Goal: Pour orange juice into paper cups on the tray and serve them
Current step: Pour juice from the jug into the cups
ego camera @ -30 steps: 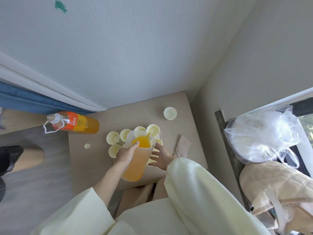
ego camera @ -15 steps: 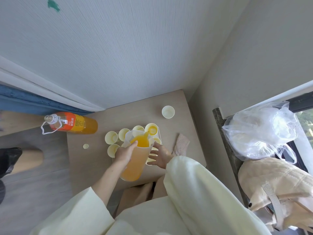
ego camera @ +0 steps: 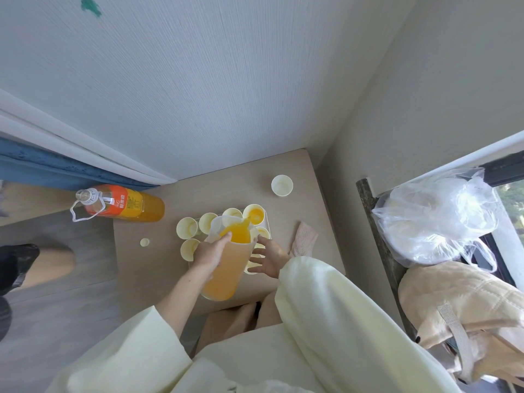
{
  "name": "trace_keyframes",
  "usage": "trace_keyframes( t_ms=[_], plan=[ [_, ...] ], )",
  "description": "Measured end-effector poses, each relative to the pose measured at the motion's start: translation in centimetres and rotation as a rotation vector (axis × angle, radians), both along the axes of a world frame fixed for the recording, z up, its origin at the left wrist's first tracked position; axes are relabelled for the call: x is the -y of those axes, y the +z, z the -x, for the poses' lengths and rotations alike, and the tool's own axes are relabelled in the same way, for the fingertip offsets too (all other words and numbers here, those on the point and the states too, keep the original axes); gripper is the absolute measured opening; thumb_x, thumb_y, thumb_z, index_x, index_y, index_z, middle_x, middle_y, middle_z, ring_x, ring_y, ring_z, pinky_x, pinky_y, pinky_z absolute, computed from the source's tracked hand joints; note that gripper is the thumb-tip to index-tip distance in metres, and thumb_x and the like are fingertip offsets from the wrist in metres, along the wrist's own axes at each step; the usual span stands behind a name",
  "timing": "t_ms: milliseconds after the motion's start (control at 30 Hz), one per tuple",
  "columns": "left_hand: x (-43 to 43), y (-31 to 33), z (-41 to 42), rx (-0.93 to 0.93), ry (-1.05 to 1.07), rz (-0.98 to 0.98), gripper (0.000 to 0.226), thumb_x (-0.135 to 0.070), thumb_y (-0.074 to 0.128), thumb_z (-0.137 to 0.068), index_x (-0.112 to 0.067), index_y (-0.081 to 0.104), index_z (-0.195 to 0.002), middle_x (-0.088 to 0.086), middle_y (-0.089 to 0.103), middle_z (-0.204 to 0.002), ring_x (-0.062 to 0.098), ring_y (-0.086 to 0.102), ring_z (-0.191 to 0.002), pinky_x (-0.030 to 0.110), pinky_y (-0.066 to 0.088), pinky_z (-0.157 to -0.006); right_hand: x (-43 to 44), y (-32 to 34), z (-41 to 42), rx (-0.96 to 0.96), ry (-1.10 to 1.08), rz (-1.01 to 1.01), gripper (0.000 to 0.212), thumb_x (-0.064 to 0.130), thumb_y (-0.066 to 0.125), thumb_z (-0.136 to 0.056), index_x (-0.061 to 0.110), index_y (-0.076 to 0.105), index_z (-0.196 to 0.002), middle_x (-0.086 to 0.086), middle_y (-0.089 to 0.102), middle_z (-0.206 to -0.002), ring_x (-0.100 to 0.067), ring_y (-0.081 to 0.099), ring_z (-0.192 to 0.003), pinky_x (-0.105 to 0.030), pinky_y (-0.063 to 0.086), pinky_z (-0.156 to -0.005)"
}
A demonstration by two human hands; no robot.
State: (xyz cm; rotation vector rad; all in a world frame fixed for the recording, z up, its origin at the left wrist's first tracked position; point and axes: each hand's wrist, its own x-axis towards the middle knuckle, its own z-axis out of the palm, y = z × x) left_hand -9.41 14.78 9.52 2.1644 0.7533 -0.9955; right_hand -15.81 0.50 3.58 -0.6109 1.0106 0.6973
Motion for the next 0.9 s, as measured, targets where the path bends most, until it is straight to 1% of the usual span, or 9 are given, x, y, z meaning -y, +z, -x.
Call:
trace_keyframes(
  t_ms=[100, 167, 267, 367, 467, 667, 767, 900],
  plan=[
    [0.12, -0.08, -0.07, -0.001, 0.003, 0.002, 0.054, -0.062, 0.064, -0.078, -0.015, 0.043, -0.064, 0.003, 0.043, -0.057, 0.021, 0.045, -0.055, 0.029, 0.036, -0.06, 0.07, -0.11, -0.05, -0.001, 0.003, 0.003, 0.047, 0.043, 0.043, -0.1, 0.015, 0.049, -0.137, -0.014, 0.048, -0.139, -0.033, 0.049, -0.126, -0.048, 0.051, -0.082],
    [0.19, -0.16, -0.14, -0.003, 0.003, 0.003, 0.055, -0.061, 0.063, -0.079, -0.013, 0.042, -0.063, 0.003, 0.042, -0.056, 0.021, 0.044, -0.054, 0.029, 0.036, -0.06, 0.11, -0.06, -0.1, 0.0, 0.005, 0.002, 0.047, 0.042, 0.043, -0.099, 0.014, 0.049, -0.137, -0.014, 0.049, -0.138, -0.033, 0.05, -0.124, -0.047, 0.052, -0.079],
    [0.17, -0.14, -0.2, -0.015, 0.0, 0.002, 0.055, -0.062, 0.063, -0.079, -0.013, 0.043, -0.062, 0.003, 0.041, -0.056, 0.021, 0.043, -0.054, 0.029, 0.035, -0.06, 0.15, -0.04, -0.18, 0.003, 0.008, 0.001, 0.047, 0.042, 0.044, -0.099, 0.013, 0.05, -0.136, -0.013, 0.051, -0.132, -0.032, 0.053, -0.116, -0.043, 0.053, -0.07],
    [0.16, -0.01, -0.25, -0.016, -0.003, -0.002, 0.055, -0.062, 0.062, -0.079, -0.014, 0.041, -0.061, 0.003, 0.04, -0.054, 0.021, 0.042, -0.053, 0.029, 0.035, -0.06, 0.17, -0.09, -0.21, 0.001, 0.013, 0.002, 0.047, 0.042, 0.045, -0.099, 0.013, 0.05, -0.135, -0.014, 0.051, -0.132, -0.033, 0.053, -0.117, -0.042, 0.053, -0.069],
    [0.24, 0.07, -0.23, -0.011, -0.013, 0.0, 0.056, -0.062, 0.061, -0.079, -0.015, 0.038, -0.058, 0.002, 0.04, -0.053, 0.021, 0.041, -0.052, 0.029, 0.036, -0.061, 0.19, -0.06, -0.21, 0.001, 0.013, -0.003, 0.045, 0.042, 0.044, -0.1, 0.013, 0.051, -0.134, -0.012, 0.051, -0.127, -0.031, 0.054, -0.112, -0.042, 0.052, -0.068],
    [0.3, 0.34, -0.18, -0.012, -0.009, -0.006, 0.056, -0.062, 0.06, -0.08, -0.014, 0.04, -0.061, 0.003, 0.041, -0.055, 0.022, 0.043, -0.055, 0.029, 0.036, -0.06, 0.06, -0.13, -0.19, 0.001, 0.025, 0.01, 0.045, 0.042, 0.044, -0.1, 0.014, 0.052, -0.133, -0.014, 0.052, -0.13, -0.033, 0.054, -0.116, -0.044, 0.053, -0.074],
    [0.19, 0.41, -0.14, -0.01, -0.013, 0.009, 0.055, -0.063, 0.061, -0.079, -0.015, 0.039, -0.06, 0.002, 0.041, -0.055, 0.021, 0.043, -0.055, 0.029, 0.038, -0.063, 0.03, -0.14, -0.14, 0.014, 0.033, 0.013, 0.044, 0.042, 0.046, -0.098, 0.013, 0.055, -0.132, -0.013, 0.054, -0.123, -0.031, 0.055, -0.107, -0.042, 0.053, -0.071],
    [0.09, 0.51, -0.15, -0.004, -0.026, 0.013, 0.054, -0.063, 0.061, -0.077, -0.017, 0.039, -0.061, 0.002, 0.042, -0.055, 0.021, 0.043, -0.055, 0.03, 0.04, -0.065, -0.03, -0.23, -0.1, 0.02, 0.04, 0.014, 0.042, 0.042, 0.047, -0.098, 0.013, 0.057, -0.127, -0.012, 0.055, -0.119, -0.03, 0.057, -0.102, -0.042, 0.053, -0.07]
  ],
)
